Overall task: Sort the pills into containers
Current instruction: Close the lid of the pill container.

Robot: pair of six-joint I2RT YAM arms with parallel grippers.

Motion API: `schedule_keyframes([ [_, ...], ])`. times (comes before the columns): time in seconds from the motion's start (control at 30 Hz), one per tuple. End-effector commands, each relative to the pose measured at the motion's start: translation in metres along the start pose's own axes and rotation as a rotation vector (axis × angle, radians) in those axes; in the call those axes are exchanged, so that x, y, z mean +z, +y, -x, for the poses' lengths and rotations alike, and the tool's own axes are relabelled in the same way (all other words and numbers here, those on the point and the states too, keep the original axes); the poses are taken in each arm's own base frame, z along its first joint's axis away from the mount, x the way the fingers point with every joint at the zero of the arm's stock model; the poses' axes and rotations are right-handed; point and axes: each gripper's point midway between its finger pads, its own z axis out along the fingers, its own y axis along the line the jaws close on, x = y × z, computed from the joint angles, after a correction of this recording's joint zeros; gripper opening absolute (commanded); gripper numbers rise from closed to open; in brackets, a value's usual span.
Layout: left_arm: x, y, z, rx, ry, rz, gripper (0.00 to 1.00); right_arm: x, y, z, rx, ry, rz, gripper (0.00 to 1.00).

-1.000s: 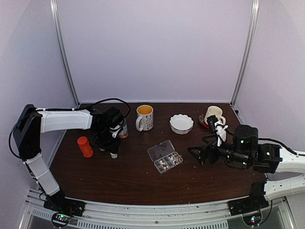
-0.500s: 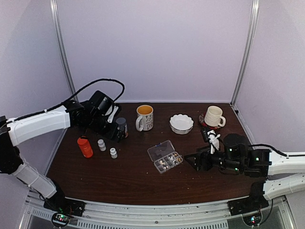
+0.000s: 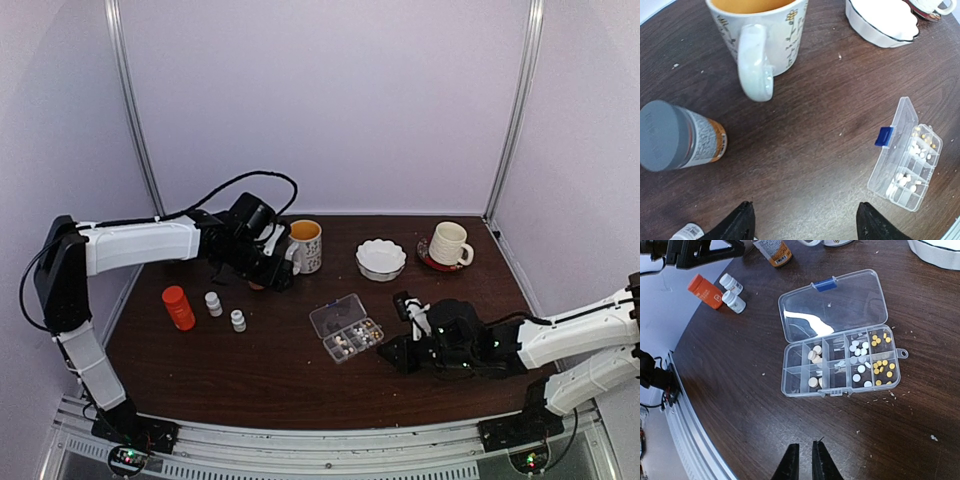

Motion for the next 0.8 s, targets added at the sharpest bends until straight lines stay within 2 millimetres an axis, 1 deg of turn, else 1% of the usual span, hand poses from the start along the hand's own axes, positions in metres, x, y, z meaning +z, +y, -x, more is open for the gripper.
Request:
schedule_keyframes([
  [0.0,0.006,-0.016,0.026,0.028,-0.064,-0.077,0.72,0.013,-0.004,-0.004,0.04,0.003,-0.008,0.0],
  [0.17,0.023,-0.025,0.021,0.051,-0.039,-0.13,0.72,0.027,-0.014,-0.011,0.066,0.016,-0.052,0.0],
  [0.4,0.044,-0.028,0.011,0.07,0.001,-0.151,0.71,0.046,-0.025,-0.024,0.087,0.049,-0.095,0.0],
  [0.63,0.067,-0.034,-0.001,0.061,0.045,-0.192,0.63,0.056,-0.03,-0.028,0.096,0.049,-0.108,0.0],
  [0.77,0.075,-0.037,-0.007,0.063,0.066,-0.207,0.6,0.058,-0.03,-0.027,0.09,0.051,-0.114,0.0],
])
